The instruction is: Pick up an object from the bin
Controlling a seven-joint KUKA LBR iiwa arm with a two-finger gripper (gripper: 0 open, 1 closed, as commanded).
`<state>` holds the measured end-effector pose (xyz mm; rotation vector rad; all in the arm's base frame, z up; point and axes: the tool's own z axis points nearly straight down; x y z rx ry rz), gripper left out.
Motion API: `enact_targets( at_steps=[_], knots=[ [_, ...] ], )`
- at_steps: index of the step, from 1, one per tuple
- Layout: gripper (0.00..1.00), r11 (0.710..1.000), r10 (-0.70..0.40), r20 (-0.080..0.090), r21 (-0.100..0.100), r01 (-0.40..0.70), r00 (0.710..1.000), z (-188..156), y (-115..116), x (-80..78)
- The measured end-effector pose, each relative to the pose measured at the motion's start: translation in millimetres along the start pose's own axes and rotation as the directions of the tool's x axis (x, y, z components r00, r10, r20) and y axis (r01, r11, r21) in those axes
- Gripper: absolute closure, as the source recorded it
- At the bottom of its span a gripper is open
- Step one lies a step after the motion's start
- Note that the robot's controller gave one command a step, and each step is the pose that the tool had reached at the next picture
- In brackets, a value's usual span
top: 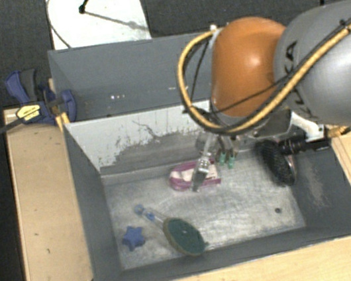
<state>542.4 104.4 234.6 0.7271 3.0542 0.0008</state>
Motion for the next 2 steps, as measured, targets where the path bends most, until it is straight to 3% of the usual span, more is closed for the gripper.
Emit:
enact_targets(
  at_steps=[1, 2],
  knots=[
    [0.00, 0.995, -0.099, -0.006, 0.004, 0.099, 0.995, 93.6, 1.8, -41.0],
    [0.00, 0.998, -0.057, 0.001, 0.001, 0.057, 0.998, 159.7, -36.6, -57.5]
  ],
)
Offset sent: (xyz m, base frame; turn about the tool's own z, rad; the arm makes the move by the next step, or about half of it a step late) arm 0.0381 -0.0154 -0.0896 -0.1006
